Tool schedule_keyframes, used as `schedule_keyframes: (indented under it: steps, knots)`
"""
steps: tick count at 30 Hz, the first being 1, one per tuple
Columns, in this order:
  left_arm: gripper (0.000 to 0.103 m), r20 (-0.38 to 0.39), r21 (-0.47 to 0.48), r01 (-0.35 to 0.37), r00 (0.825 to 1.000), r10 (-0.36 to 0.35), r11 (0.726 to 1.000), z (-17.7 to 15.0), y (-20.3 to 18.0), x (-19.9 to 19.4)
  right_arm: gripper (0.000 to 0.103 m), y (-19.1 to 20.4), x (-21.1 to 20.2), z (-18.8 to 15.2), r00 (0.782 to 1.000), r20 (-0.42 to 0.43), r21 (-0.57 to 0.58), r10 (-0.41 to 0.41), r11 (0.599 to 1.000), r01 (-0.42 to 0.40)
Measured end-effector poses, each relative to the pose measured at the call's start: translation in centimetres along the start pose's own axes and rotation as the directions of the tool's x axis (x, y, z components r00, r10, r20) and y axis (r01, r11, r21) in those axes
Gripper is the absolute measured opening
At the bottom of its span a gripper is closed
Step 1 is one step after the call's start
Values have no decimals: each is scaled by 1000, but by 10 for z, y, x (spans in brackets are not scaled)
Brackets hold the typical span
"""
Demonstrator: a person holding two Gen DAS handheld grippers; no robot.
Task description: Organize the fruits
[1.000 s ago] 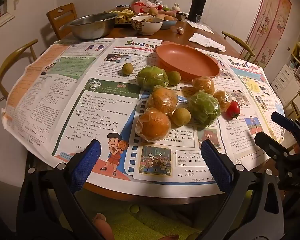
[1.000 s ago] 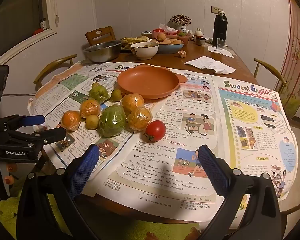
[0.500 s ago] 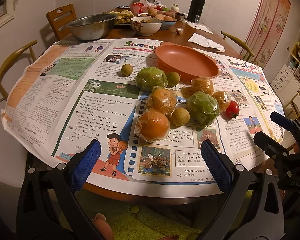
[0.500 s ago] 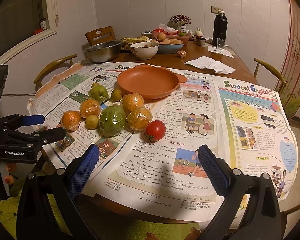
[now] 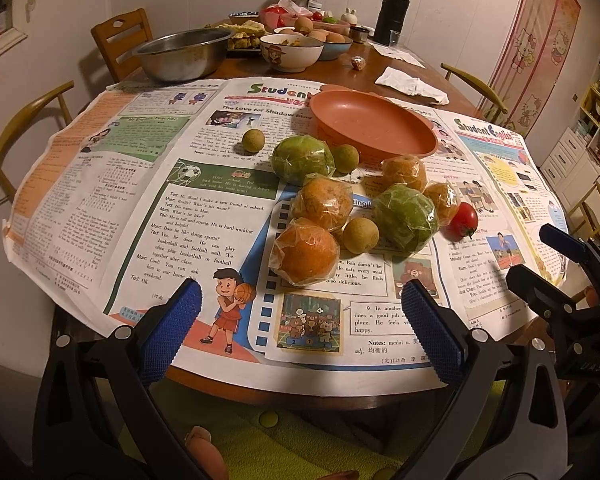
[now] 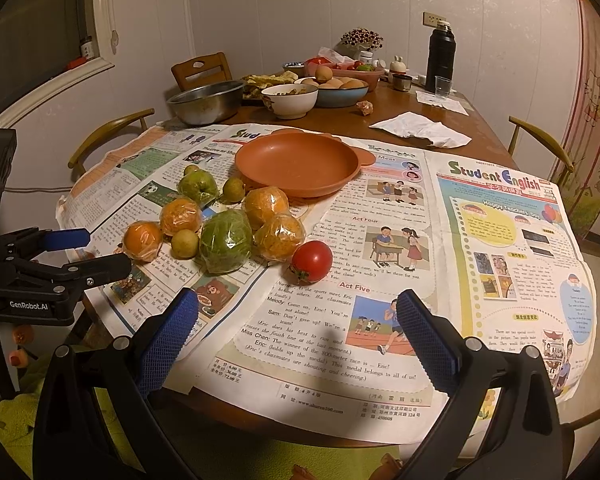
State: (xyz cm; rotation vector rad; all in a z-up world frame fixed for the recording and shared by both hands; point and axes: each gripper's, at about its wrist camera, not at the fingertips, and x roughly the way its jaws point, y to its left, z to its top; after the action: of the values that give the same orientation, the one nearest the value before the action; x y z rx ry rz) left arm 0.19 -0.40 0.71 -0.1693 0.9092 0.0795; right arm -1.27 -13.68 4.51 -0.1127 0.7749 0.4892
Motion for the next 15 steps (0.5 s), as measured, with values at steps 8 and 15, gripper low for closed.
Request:
schedule_keyframes:
  steps: [8,15]
  knots:
    - [94,0,1,1,1000,-1,1000,-1,0,0,99,0,1,0,1000,-2,0,1,1000,-1]
    - [94,1,2,6,1000,-6,1000,0,-1,0,99,1,1,0,1000,-4,0,1,1000,-1]
